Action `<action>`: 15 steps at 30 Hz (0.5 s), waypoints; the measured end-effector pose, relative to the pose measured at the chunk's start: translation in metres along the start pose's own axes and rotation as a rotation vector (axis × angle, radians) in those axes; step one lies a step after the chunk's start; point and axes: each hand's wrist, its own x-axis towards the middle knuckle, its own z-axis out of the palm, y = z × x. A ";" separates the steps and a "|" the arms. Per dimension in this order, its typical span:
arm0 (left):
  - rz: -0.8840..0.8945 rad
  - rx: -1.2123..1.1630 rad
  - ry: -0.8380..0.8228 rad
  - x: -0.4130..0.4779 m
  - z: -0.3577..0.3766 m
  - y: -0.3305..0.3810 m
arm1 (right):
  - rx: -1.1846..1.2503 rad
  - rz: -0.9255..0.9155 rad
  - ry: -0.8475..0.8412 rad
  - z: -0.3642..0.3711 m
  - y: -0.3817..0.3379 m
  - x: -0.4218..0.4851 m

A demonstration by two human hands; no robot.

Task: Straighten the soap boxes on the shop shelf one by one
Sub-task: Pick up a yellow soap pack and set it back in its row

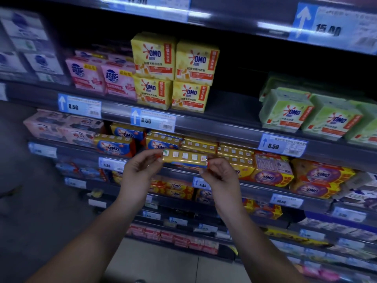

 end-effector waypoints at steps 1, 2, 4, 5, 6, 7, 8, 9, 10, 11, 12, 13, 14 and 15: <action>0.006 -0.002 0.001 0.002 -0.006 -0.001 | -0.008 -0.003 0.011 0.006 0.003 0.000; 0.007 -0.006 0.007 0.003 -0.011 -0.001 | -0.012 -0.004 0.021 0.013 0.005 0.001; -0.010 -0.027 0.035 0.007 -0.023 -0.002 | -0.030 -0.007 0.024 0.027 0.007 0.002; -0.025 -0.037 0.055 0.010 -0.029 -0.002 | -0.040 -0.007 0.016 0.035 0.008 0.003; -0.042 -0.049 0.078 0.012 -0.035 -0.002 | -0.046 -0.002 0.006 0.043 0.008 0.003; -0.061 -0.063 0.104 0.014 -0.040 -0.001 | -0.050 0.011 -0.001 0.052 0.009 0.004; -0.079 -0.079 0.133 0.017 -0.045 0.000 | -0.052 0.026 -0.006 0.060 0.010 0.004; -0.094 -0.087 0.164 0.020 -0.049 0.001 | -0.054 0.044 -0.010 0.069 0.012 0.004; -0.097 -0.075 0.197 0.023 -0.052 0.001 | -0.059 0.066 -0.016 0.077 0.013 0.004; -0.086 -0.046 0.222 0.027 -0.054 0.002 | -0.066 0.092 -0.020 0.085 0.013 0.004; -0.071 -0.009 0.232 0.030 -0.056 0.001 | -0.074 0.114 -0.019 0.092 0.014 0.003; -0.061 0.029 0.231 0.034 -0.057 -0.002 | -0.079 0.129 -0.014 0.098 0.014 0.003; -0.059 0.069 0.225 0.038 -0.058 -0.004 | -0.082 0.138 -0.006 0.102 0.014 0.002; -0.063 0.111 0.218 0.042 -0.059 -0.007 | -0.084 0.145 0.006 0.106 0.014 0.002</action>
